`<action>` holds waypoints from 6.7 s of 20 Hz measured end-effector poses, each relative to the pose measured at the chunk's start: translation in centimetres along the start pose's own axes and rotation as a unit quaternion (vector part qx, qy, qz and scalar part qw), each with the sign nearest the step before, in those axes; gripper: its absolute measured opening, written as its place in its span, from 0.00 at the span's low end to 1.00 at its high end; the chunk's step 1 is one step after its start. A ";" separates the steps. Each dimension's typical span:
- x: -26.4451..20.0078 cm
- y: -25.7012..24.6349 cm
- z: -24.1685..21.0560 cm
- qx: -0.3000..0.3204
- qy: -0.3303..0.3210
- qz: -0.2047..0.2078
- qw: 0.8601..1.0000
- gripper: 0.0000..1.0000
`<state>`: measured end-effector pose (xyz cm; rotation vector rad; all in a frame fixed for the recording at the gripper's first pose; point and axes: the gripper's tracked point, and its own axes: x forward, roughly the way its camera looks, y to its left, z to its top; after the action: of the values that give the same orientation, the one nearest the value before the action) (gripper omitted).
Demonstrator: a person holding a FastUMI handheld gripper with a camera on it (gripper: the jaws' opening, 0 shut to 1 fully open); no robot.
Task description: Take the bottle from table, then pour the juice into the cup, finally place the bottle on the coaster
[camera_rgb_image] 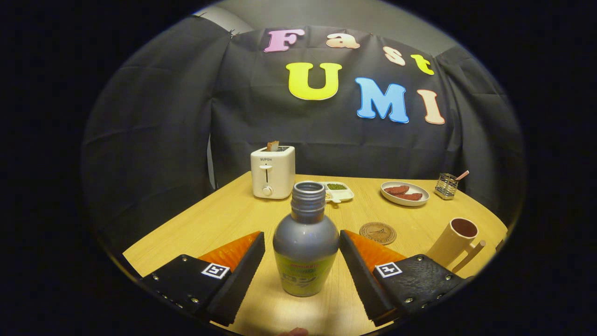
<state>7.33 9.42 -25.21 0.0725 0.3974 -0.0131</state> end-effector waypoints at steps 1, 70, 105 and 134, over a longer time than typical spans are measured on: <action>0.1 0.0 -0.5 0.001 0.006 -0.001 1.000 0.98; -2.3 -12.0 0.9 0.586 0.032 0.078 0.806 0.74; 0.0 -11.6 5.7 0.813 0.049 0.108 0.570 0.74; -0.7 -13.6 10.3 0.879 0.047 0.117 0.461 0.74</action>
<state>10.26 -4.89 -16.41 2.2669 0.3186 -0.1501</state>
